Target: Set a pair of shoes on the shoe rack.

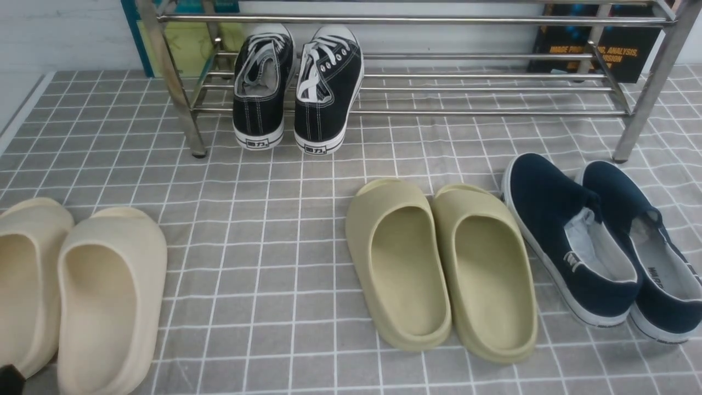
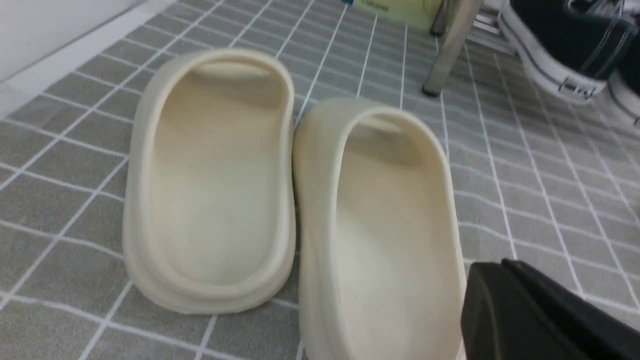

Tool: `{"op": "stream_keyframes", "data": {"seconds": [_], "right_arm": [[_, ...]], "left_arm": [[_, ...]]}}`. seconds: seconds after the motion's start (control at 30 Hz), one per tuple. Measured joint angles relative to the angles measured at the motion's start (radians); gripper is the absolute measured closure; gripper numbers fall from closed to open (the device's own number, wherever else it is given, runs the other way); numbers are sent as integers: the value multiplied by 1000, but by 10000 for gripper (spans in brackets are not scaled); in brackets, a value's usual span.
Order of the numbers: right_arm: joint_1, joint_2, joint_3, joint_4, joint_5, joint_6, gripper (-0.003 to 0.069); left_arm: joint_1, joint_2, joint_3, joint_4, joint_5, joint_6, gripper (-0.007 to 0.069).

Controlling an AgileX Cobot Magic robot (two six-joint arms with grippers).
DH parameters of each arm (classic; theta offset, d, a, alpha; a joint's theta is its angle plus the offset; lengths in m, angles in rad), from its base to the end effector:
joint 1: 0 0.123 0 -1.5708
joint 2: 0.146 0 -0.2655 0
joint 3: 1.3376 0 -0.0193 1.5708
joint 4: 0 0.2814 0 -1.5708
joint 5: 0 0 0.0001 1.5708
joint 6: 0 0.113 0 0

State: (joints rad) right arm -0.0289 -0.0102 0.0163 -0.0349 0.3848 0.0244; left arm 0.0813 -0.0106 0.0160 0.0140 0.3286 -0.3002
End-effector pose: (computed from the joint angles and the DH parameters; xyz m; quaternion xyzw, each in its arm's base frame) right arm 0.1236 -0.0051 0.1671 0.0123 0.8058 -0.0162 0.5919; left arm 0.1249 0.0107 0.1734 -0.1458 0.7752 -0.0613 0.6116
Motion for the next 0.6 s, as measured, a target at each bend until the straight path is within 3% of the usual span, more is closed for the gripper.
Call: {"op": "stream_keyframes", "data": {"seconds": [0.6], "right_arm": [[0, 0, 0, -1, 0, 0, 420]], "left_arm": [[-23, -1, 14, -29, 55, 36, 638]]}}
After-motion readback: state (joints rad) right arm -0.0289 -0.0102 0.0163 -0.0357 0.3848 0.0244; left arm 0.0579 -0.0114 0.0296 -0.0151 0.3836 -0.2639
